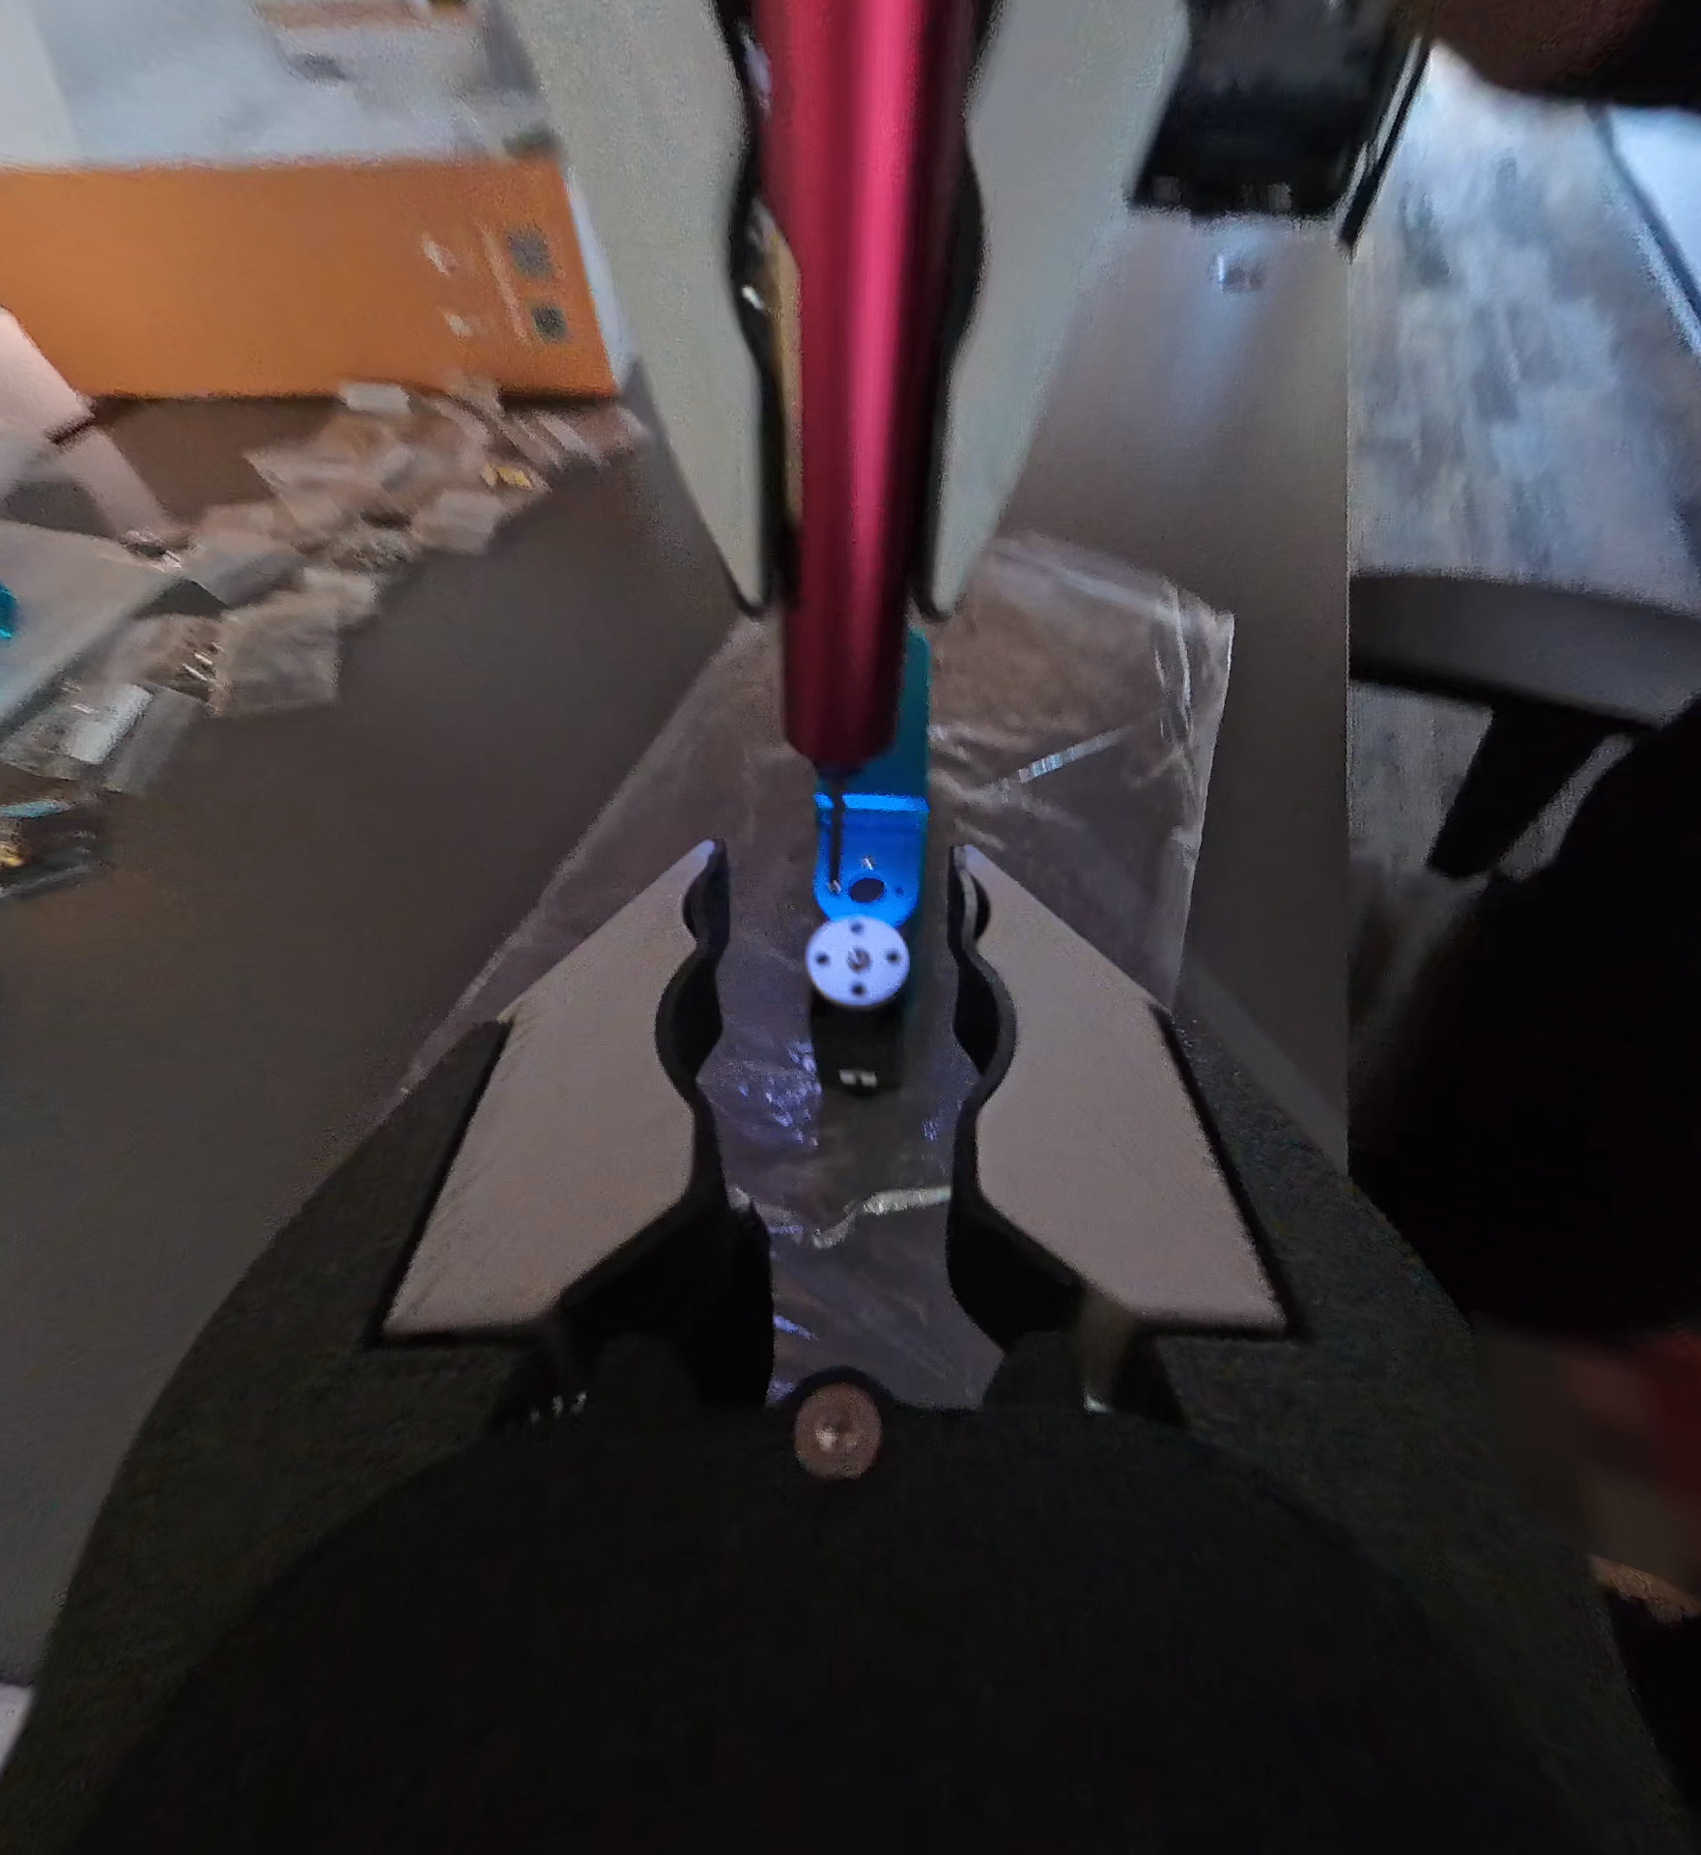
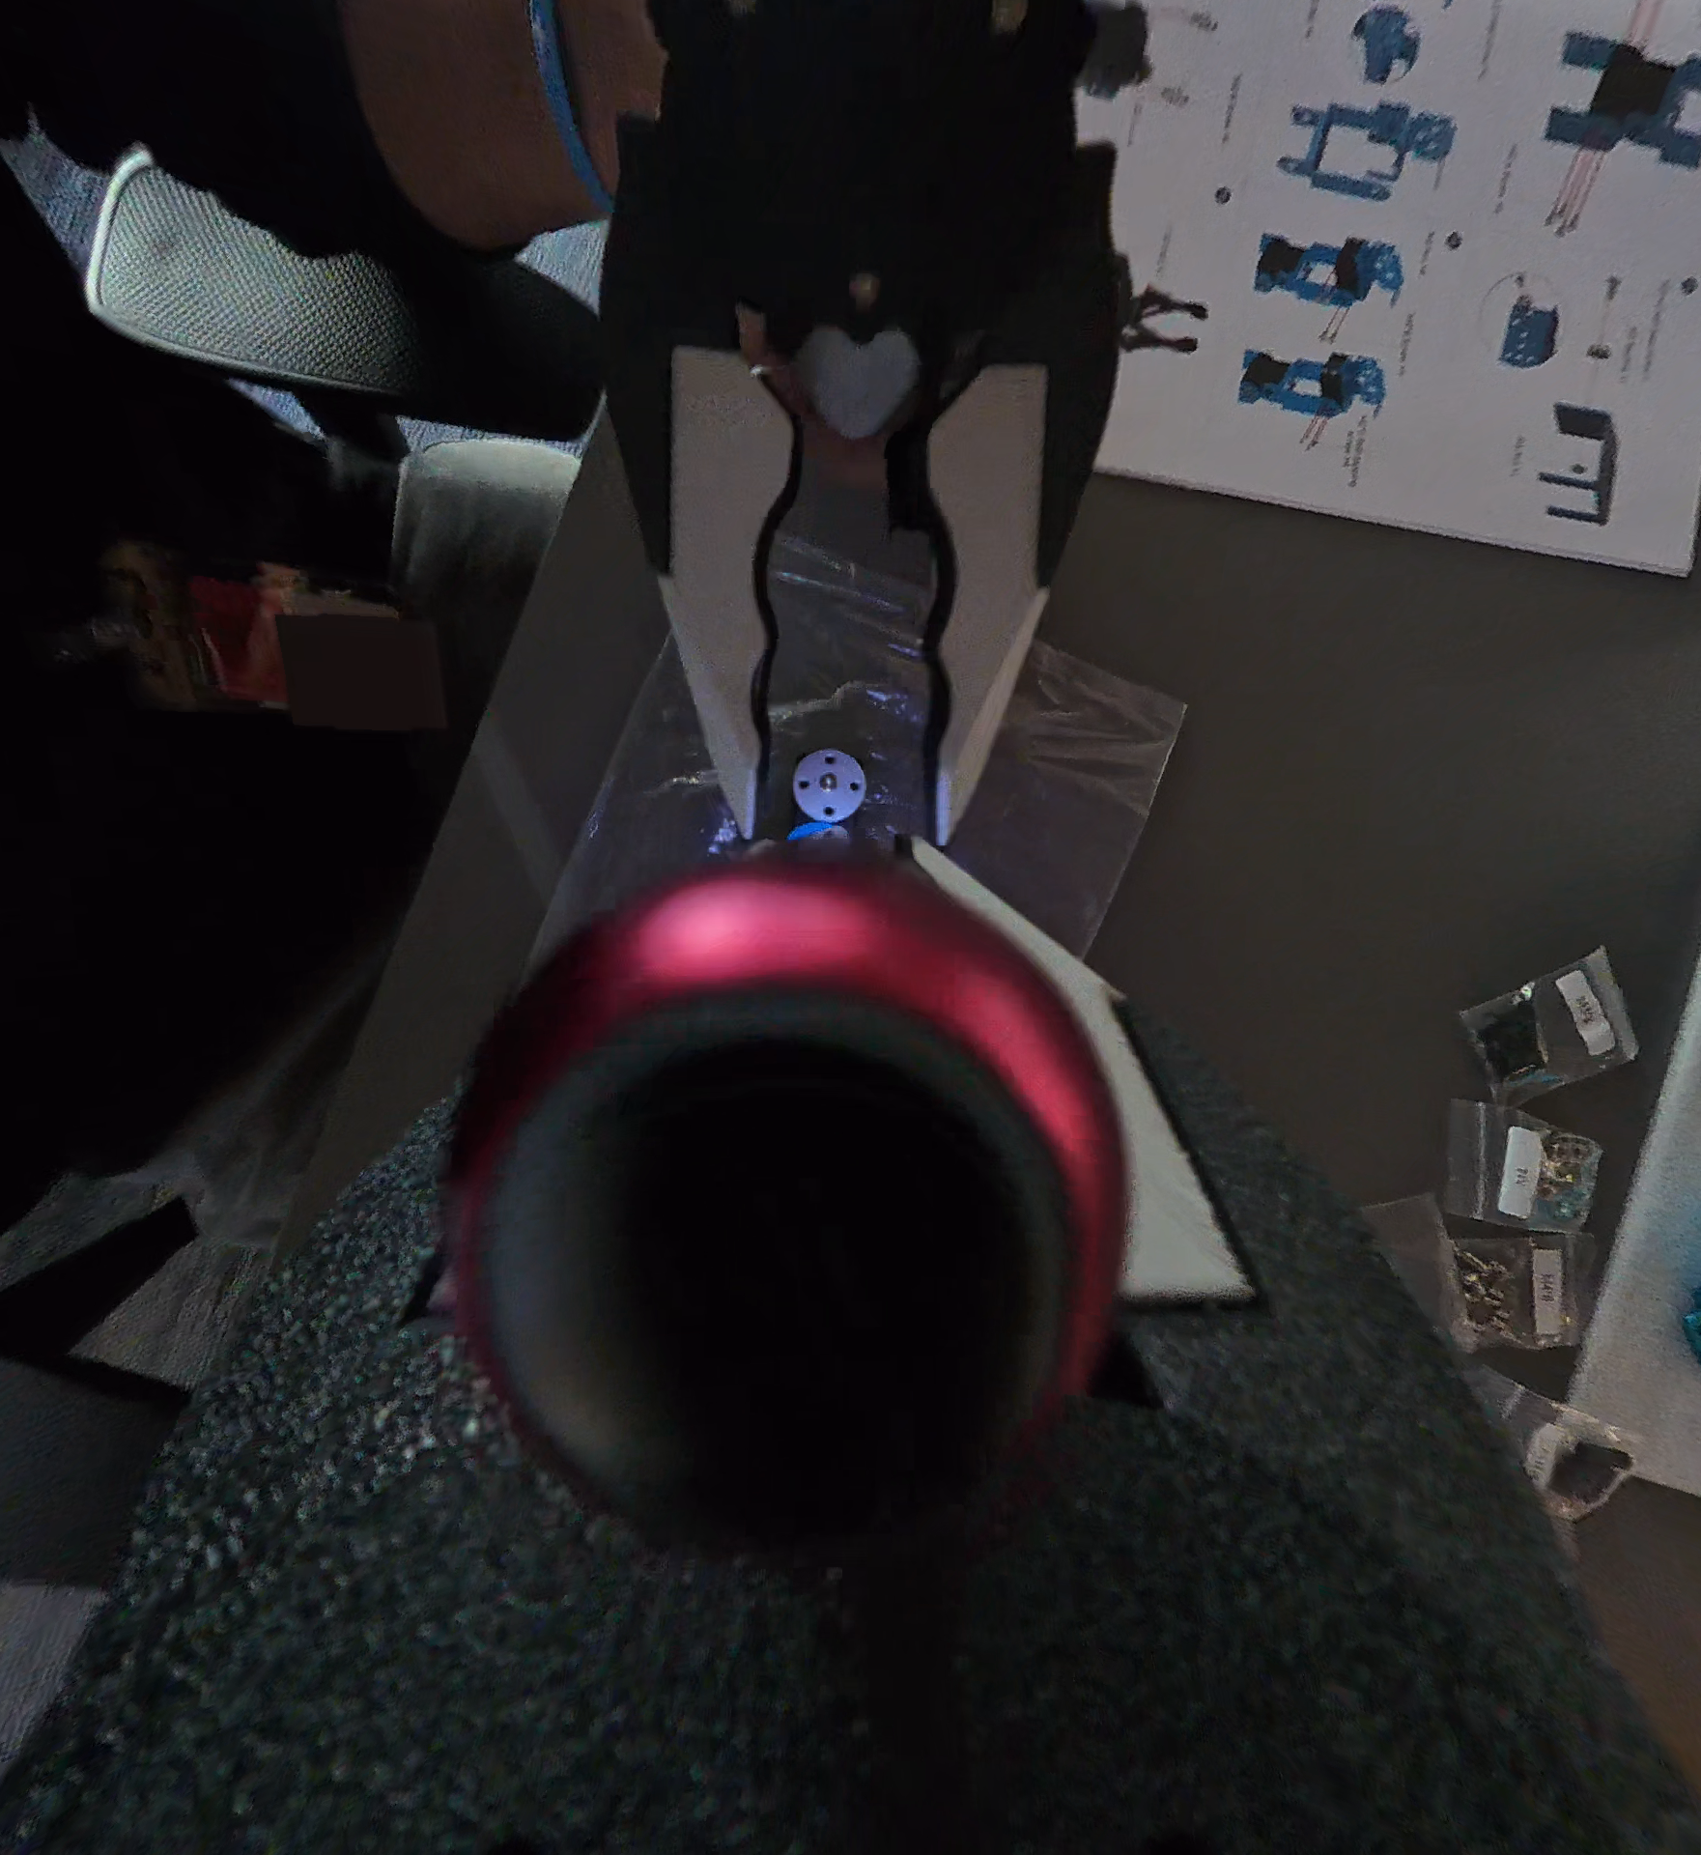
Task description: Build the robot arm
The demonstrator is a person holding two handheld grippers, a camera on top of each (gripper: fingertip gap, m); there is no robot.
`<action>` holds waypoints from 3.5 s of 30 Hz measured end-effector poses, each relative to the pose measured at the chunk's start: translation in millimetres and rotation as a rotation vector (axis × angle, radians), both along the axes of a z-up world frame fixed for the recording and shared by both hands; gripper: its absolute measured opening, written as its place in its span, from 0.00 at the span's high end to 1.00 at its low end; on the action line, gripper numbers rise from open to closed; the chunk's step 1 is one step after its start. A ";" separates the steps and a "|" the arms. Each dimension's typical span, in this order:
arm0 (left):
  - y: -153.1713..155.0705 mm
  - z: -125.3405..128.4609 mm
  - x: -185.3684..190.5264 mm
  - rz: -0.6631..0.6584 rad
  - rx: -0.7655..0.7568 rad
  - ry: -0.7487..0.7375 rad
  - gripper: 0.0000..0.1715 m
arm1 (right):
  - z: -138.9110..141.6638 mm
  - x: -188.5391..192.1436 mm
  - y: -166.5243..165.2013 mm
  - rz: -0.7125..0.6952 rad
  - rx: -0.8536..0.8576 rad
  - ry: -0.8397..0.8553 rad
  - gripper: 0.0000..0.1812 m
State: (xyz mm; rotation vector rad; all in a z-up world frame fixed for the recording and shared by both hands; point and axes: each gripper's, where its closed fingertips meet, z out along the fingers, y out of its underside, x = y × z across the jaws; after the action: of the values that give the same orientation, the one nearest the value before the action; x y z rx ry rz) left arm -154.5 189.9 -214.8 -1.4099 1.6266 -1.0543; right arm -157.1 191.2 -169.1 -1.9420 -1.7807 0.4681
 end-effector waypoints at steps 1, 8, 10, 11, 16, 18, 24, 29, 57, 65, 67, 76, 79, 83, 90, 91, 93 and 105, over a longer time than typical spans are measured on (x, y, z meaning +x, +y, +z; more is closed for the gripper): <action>2.1 9.5 1.5 0.012 -0.007 -0.044 0.75 | 0.3 -0.7 -0.6 -0.011 0.006 0.022 0.27; -2.2 24.5 21.3 -0.018 0.042 -0.127 0.88 | 3.0 -7.4 3.3 -0.080 0.017 0.225 0.88; -3.3 25.4 22.3 -0.030 0.053 -0.141 0.88 | 4.4 -9.5 2.9 -0.093 0.010 0.299 0.88; -3.1 25.5 22.2 -0.032 0.052 -0.145 0.88 | 5.0 -10.7 2.7 -0.096 0.020 0.338 0.88; -8.3 25.0 22.1 -0.057 0.073 -0.153 0.88 | 7.3 -13.7 -4.0 -0.157 0.018 0.502 0.87; -10.0 24.8 24.1 -0.076 0.064 -0.142 0.88 | 7.7 -12.5 -4.1 -0.179 0.030 0.509 0.87; -13.8 23.7 28.2 -0.111 0.038 -0.130 0.88 | 2.5 -9.7 -5.0 -0.168 0.019 0.513 0.88; -12.0 22.9 28.6 -0.110 0.031 -0.129 0.88 | 2.2 -8.9 -3.3 -0.148 0.055 0.520 0.89; -14.8 24.8 22.6 -0.173 -0.057 -0.142 0.89 | -4.3 6.7 -7.3 0.199 0.042 -0.174 0.88; -2.1 21.4 11.0 -0.081 -0.072 -0.115 0.78 | -6.8 9.8 -4.8 0.145 0.003 -0.183 0.88; 0.2 10.3 -1.3 -0.063 -0.060 -0.040 0.73 | -21.8 14.8 -10.1 0.132 -0.029 -0.231 0.88; 11.8 20.2 -49.0 0.168 -0.049 -0.082 0.66 | -4.7 21.5 -1.5 0.004 0.018 -0.179 0.88; 20.7 -0.5 -73.2 0.302 -0.054 0.026 0.65 | 6.0 27.1 -4.0 -0.098 0.062 -0.090 0.88; 13.8 -28.2 -81.6 0.292 -0.045 0.134 0.63 | 3.6 38.3 -12.9 -0.313 0.035 0.156 0.88; 19.6 -40.2 -54.9 0.062 0.068 0.315 0.56 | 2.5 55.8 -46.8 -0.561 0.000 0.577 0.87; 19.8 -44.5 -52.2 0.035 0.067 0.350 0.54 | 0.7 58.2 -52.7 -0.586 -0.005 0.624 0.87; 17.2 -52.1 -47.1 -0.013 0.079 0.414 0.54 | -4.3 63.7 -60.8 -0.646 -0.014 0.704 0.87; 13.8 -46.5 -35.4 0.194 -0.215 0.546 0.62 | -18.5 47.7 -63.9 -0.766 0.202 0.754 0.88</action>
State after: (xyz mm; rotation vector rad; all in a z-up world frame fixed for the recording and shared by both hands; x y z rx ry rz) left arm -189.9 203.7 -261.3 -2.0902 1.7287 -0.7877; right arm -109.5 127.3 -187.6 -1.7825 -0.5414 0.5951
